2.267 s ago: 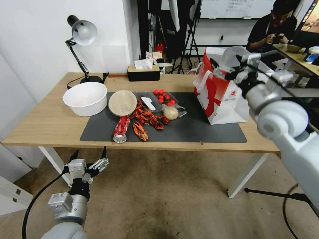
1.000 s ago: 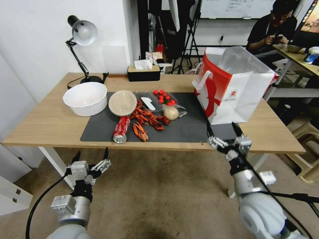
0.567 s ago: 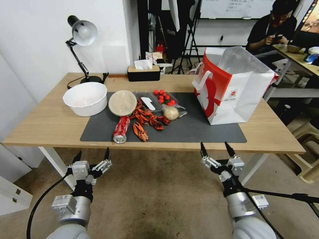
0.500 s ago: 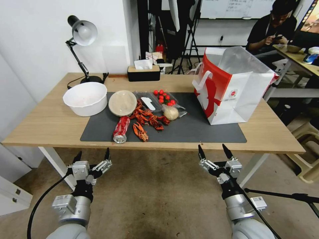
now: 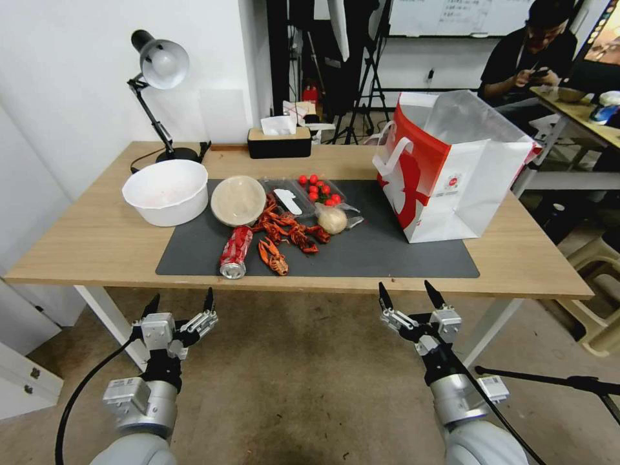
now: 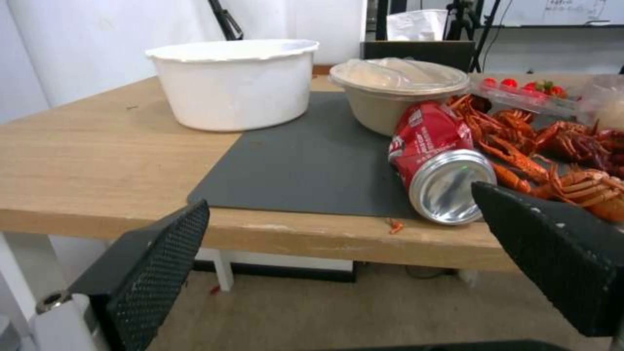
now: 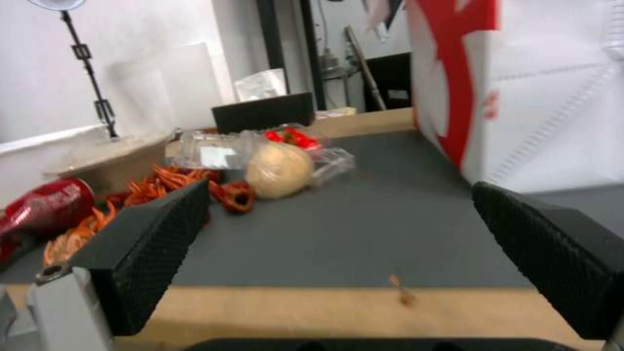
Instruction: Pick up the trash from the table and place it into the takeout bag.
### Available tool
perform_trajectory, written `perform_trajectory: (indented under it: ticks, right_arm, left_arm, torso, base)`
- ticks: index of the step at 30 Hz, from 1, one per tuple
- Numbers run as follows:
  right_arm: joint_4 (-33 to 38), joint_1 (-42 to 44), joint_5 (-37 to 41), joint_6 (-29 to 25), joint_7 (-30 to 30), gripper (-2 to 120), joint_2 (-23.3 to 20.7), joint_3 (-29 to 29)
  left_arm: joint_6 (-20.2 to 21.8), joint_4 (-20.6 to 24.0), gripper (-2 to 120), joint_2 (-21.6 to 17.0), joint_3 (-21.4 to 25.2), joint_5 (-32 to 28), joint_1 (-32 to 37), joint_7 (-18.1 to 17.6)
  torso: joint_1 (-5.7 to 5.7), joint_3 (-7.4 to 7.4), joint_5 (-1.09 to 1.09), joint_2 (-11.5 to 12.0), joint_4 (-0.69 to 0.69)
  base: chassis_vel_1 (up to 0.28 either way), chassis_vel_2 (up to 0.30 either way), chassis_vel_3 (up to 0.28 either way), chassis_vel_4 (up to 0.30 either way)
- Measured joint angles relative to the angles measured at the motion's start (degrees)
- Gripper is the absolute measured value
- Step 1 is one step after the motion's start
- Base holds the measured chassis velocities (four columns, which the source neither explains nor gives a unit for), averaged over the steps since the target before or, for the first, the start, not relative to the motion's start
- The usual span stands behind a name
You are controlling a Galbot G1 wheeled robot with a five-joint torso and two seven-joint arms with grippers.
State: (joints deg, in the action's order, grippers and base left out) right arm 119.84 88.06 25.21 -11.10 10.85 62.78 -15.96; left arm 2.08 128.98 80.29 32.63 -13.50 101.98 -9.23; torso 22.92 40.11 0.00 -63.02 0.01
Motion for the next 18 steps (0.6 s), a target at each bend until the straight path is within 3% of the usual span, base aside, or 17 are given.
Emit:
perform_trajectory:
  ticks: [9,18]
  right_arm:
    - [-5.5,-18.0,7.7,7.4,-1.6,100,-2.6,6.8]
    - [-10.2,-30.8,10.2,13.8,0.4,100,-2.8,13.7]
  left_arm:
    - [-0.4,0.5,100,1.2,0.0,1.0,0.6,0.0]
    - [-1.1,0.5,100,1.3,0.4,1.2,1.1,-0.1]
  torso:
    - [0.0,0.01,0.0,0.0,0.0]
    - [0.01,0.01,0.0,0.0,-0.01]
  base:
    - [0.0,0.0,0.0,0.0]
    - [0.0,0.0,0.0,0.0]
